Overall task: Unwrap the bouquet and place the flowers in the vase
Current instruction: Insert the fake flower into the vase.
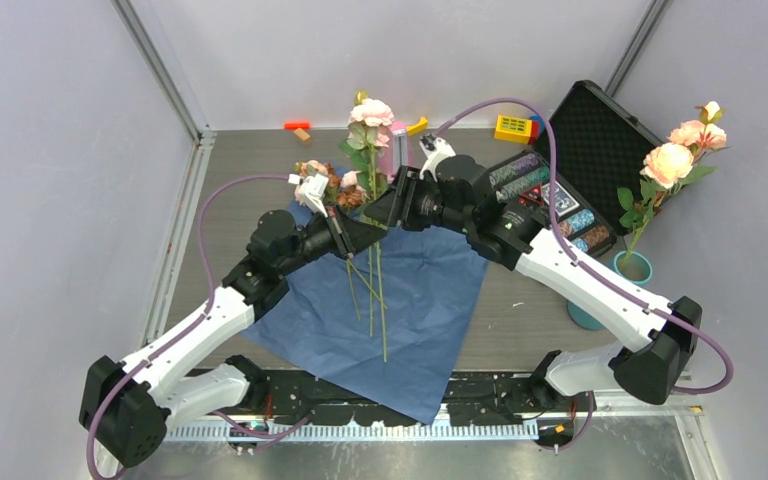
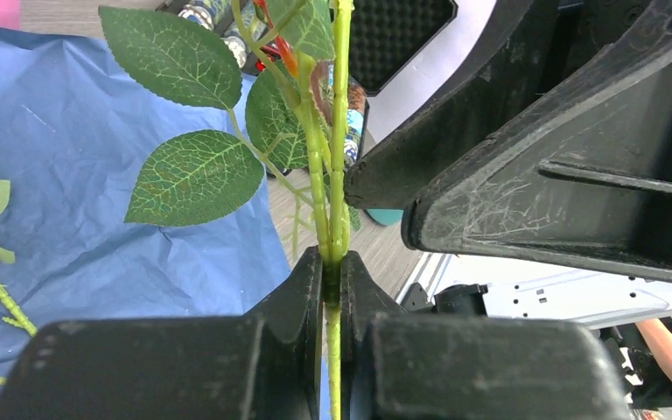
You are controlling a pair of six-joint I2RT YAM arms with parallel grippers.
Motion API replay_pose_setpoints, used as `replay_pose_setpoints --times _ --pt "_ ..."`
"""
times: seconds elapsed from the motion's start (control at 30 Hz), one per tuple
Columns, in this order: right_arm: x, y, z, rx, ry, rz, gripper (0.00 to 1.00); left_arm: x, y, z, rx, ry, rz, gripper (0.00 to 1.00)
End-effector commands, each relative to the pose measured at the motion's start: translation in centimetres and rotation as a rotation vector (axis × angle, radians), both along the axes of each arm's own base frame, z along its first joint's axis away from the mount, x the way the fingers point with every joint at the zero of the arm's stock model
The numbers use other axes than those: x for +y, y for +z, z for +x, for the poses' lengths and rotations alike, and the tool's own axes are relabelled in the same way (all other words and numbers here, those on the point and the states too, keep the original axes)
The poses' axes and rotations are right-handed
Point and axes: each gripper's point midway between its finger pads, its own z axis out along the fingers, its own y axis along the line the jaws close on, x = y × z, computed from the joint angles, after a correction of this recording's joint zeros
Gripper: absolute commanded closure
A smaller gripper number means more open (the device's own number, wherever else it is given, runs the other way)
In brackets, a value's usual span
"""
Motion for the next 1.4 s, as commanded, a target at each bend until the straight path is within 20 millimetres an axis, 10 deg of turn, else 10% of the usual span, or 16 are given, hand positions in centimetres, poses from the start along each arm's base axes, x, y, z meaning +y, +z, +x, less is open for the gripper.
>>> replay_pose_setpoints --times 0.0,0.83,1.37 --pt "-1.5 2.5 0.6 -0.063 -0.08 -0.011 0.51 0.6 2.6 0.3 -0.079 0.043 -0.032 1.0" --pt "0.7 0.8 1.7 0.003 -0.076 -0.043 0.57 -0.7 2.6 -0.2 -0.063 -0.031 -0.072 1.0" --pt "-1.3 1.1 2.7 -0.056 -0.178 -0.074 0.99 -0.8 0.5 -1.2 -0.041 -0.096 0.03 1.0"
